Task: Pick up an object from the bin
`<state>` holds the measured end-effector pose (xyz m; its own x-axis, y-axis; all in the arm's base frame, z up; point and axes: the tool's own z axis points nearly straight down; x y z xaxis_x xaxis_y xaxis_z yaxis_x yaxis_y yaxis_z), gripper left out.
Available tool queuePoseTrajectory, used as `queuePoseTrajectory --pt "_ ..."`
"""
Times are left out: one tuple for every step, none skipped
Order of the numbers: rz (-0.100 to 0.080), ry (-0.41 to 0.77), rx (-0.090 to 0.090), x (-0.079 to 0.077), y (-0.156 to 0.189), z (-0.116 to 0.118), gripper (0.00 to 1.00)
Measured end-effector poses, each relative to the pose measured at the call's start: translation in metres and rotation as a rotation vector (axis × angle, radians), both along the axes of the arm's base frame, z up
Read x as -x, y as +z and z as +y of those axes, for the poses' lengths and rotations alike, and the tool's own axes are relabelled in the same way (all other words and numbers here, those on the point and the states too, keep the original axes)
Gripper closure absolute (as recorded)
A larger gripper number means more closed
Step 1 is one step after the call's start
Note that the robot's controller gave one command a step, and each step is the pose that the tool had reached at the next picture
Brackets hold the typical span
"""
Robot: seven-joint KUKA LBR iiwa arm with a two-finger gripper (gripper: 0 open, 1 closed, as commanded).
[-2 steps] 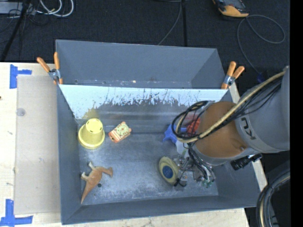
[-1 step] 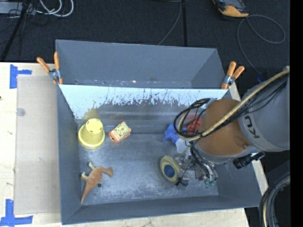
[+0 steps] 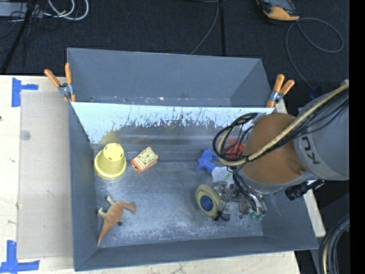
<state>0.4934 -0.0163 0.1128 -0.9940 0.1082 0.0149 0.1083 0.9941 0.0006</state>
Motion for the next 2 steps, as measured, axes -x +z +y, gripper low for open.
queuePoseTrajectory --pt "-0.001 0.001 0.000 -0.001 0.019 0.000 1.00" --pt "-0.001 0.001 0.000 -0.001 0.037 0.000 1.00"
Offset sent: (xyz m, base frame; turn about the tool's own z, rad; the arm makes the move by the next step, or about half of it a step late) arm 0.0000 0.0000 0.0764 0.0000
